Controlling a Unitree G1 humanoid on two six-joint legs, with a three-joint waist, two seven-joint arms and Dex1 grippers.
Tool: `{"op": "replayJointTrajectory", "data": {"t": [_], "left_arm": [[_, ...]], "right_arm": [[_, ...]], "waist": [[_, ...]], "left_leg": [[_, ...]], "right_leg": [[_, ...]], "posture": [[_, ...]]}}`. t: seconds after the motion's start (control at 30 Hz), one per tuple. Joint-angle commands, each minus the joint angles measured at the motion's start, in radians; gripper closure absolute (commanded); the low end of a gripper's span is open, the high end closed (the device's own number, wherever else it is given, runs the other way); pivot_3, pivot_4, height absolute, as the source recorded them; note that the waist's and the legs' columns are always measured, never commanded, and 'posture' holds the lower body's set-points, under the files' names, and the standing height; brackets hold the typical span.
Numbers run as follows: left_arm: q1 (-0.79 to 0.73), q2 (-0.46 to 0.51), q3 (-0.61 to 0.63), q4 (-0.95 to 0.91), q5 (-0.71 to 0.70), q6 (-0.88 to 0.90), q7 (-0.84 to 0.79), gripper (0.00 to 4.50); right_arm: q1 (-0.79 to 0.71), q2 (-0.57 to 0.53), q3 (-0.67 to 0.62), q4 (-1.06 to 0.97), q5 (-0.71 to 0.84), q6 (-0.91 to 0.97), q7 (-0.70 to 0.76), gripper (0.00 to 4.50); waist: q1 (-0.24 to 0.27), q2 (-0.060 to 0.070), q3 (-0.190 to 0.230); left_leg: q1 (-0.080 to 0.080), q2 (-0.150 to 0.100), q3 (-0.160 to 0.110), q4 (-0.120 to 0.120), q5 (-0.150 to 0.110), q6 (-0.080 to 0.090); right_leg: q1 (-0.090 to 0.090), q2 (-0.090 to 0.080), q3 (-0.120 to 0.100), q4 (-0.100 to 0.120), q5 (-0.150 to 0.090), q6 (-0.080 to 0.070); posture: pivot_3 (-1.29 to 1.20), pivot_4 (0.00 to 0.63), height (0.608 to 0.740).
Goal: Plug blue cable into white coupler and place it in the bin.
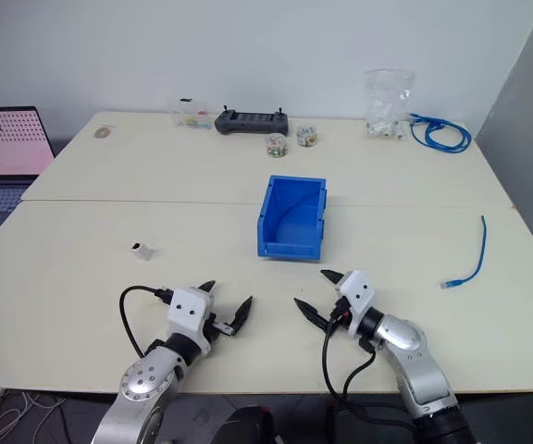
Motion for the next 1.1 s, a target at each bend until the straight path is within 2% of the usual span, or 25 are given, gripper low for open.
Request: {"op": "replayJointTrajectory", "data": {"t": [0.03,0.43,0.8,1.0,1.1], "left_arm": [[-0.007,0.012,-0.001,-0.027,-0.013,-0.036,-0.032,0.0],[-0.004,0.043,-0.002,-0.034,0.001,-0.042,-0.059,0.0],[-0.024,0.151,0.015,-0.077,-0.137,-0.073,-0.282,0.0],[-0.128,0.212,0.015,-0.119,-0.227,0.018,-0.375,0.0],[-0.228,0.259,-0.006,-0.136,-0.278,0.108,-0.439,0.0]], "right_arm": [[-0.004,-0.004,-0.013,-0.019,0.011,-0.008,0.008,0.09],[0.007,0.004,-0.008,-0.013,0.0,-0.024,0.003,0.09],[-0.008,0.002,-0.029,-0.031,0.004,-0.021,-0.012,0.09],[-0.021,-0.08,-0.07,-0.204,0.037,0.053,0.011,0.09],[-0.044,-0.217,-0.155,-0.285,0.076,0.13,0.07,0.09]], "waist": [[0.0,0.0,0.0],[0.0,0.0,0.0],[0.0,0.0,0.0],[0.001,0.001,0.001],[0.004,0.001,0.001]], "left_leg": [[0.0,0.0,0.0,0.0,0.0,0.0],[0.0,0.001,0.003,0.0,0.0,0.0],[0.001,0.001,0.005,-0.001,0.0,0.0],[0.0,0.001,0.006,0.0,0.0,0.0],[0.0,0.001,0.006,0.0,0.0,0.0]], "right_leg": [[0.0,0.0,0.0,0.0,0.0,0.0],[-0.002,0.001,0.004,0.001,0.0,0.0],[-0.003,0.001,0.006,0.001,0.0,0.0],[-0.003,0.001,0.007,0.001,0.0,0.0],[-0.003,0.002,0.007,0.001,0.0,0.0]], "posture": [[0.0,0.15,0.74],[0.0,0.15,0.74],[0.0,0.15,0.74],[0.0,0.15,0.74],[0.0,0.15,0.74]]}}
